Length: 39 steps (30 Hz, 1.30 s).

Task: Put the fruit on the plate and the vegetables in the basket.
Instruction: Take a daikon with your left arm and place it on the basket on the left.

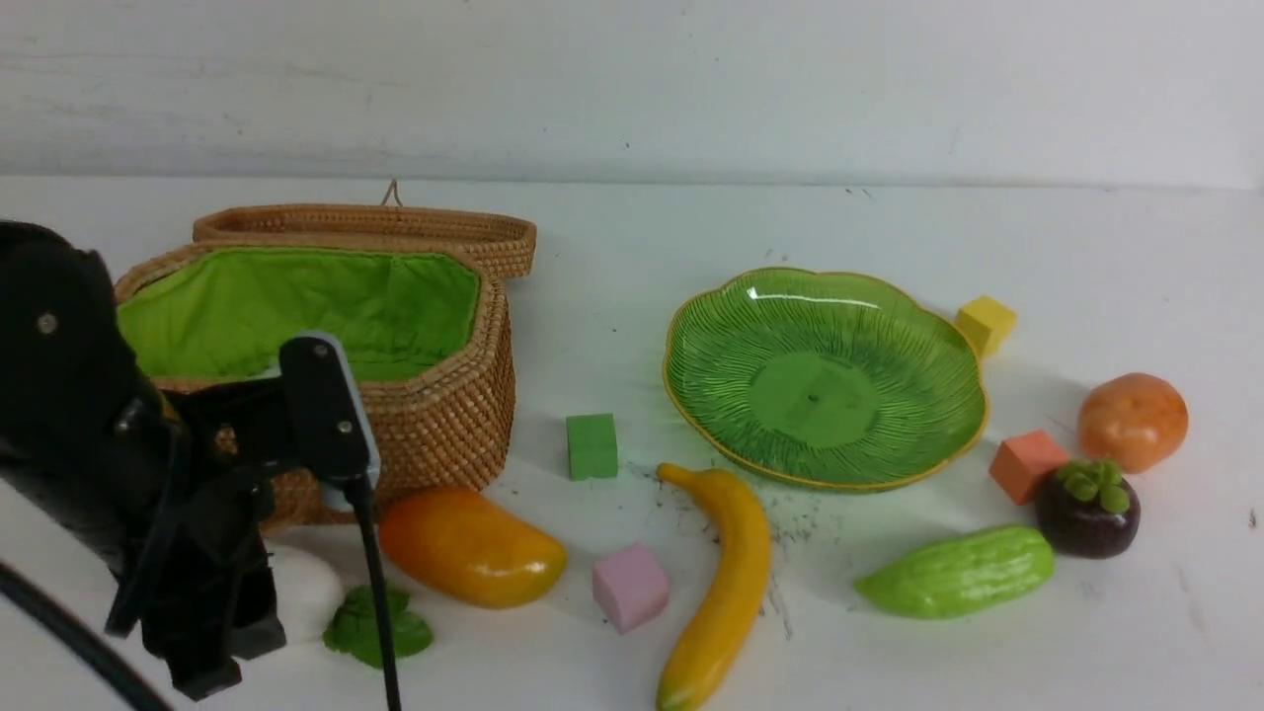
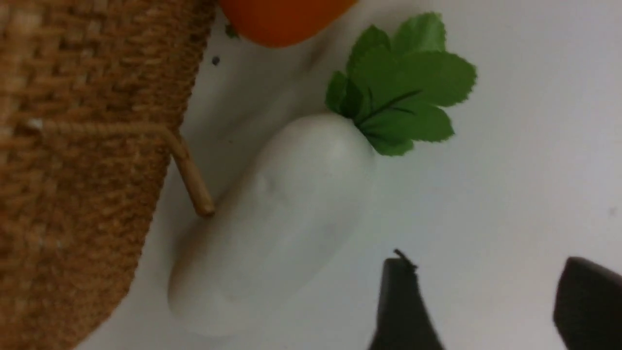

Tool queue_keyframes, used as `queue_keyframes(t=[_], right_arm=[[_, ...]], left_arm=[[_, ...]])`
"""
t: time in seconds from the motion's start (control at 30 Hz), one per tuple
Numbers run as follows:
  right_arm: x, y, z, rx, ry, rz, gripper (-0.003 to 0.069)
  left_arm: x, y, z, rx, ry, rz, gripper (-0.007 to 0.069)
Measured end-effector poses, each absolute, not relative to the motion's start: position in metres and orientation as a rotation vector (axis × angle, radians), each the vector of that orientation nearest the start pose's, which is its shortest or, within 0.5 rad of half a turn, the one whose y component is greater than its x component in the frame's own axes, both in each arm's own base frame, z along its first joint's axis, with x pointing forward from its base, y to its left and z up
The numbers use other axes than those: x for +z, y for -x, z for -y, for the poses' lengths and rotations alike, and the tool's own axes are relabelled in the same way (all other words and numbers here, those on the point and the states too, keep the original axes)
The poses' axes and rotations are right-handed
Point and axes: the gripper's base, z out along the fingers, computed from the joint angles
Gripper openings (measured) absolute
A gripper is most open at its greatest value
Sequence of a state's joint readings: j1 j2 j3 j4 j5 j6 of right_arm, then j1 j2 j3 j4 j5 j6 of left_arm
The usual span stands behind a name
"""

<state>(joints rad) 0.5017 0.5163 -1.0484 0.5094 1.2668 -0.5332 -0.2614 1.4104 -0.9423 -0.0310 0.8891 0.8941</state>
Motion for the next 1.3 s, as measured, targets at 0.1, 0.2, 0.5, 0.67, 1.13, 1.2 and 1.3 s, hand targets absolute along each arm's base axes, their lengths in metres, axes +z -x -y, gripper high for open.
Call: queue_keyframes(t=[0.1,0.2,0.5,0.67,1.13,1.2,1.3], right_arm=[[0.413,-0.007,-0.052,0.601,1.152,-1.825,0.0109],[0.413,-0.007,-0.052,0.602,1.152,-1.825,0.0111],[0.414,-0.006,-0.052,0.609,1.153,-1.823,0.0118],[0.414,-0.005,-0.053,0.628,1.153,-1.818,0.0118],[0.415,-0.005,-0.054,0.639,1.154,-1.816,0.0128],[0.415,-0.005,-0.054,0.639,1.154,-1.816,0.0128],[0.415,-0.005,-0.054,0.639,1.154,-1.816,0.0128]], left_arm=[[0.235,-0.262,0.071,0.134,-1.673,-2.333,0.0586],[0.225,-0.268,0.07,0.179,-1.814,-2.261,0.0631],[0.198,-0.285,0.068,0.284,-2.002,-2.173,0.057],[0.184,-0.289,0.066,0.296,-2.075,-2.187,0.0556],[0.157,-0.289,0.062,0.253,-2.16,-2.331,0.0501],[0.157,-0.289,0.062,0.253,-2.115,-2.367,0.0501],[0.157,-0.288,0.062,0.248,-2.026,-2.449,0.0501]])
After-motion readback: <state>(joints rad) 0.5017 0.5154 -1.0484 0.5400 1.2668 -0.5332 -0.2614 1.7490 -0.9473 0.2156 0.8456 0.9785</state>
